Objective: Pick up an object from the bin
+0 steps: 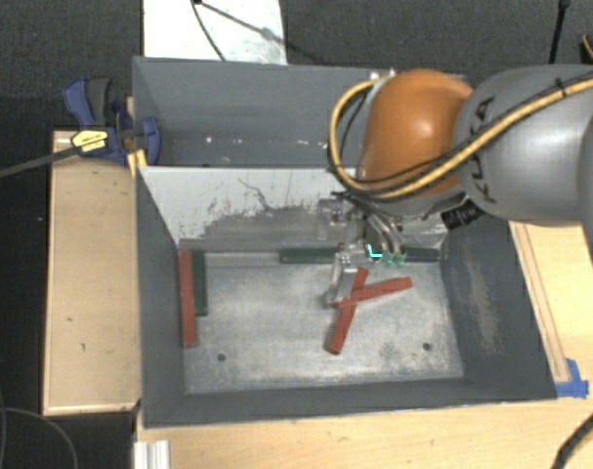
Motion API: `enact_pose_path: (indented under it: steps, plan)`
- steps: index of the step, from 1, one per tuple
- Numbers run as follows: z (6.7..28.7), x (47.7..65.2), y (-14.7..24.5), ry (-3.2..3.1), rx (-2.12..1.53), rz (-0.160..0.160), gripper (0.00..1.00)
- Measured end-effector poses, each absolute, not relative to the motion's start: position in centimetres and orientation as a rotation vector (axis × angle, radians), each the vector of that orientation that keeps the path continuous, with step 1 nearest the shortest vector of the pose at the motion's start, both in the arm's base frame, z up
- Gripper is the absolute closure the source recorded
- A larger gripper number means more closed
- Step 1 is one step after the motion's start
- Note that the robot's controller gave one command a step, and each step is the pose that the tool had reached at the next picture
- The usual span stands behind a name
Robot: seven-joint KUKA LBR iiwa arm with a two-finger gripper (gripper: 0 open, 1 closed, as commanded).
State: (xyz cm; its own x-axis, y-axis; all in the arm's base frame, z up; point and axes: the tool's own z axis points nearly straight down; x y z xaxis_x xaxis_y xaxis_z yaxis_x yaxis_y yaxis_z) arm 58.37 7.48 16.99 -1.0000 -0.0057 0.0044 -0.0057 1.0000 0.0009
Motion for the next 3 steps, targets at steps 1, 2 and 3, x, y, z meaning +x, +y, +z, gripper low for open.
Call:
enact_pose_path:
  steps: [1,2,3]
  plan:
    - [6.9,58.1,3.6,-3.141,0.077,-0.002,0.00]
    - [7.1,51.9,-2.1,-3.141,0.024,0.002,0.00]
    - [7.2,53.8,-9.1,-3.015,0.896,0.003,0.00]
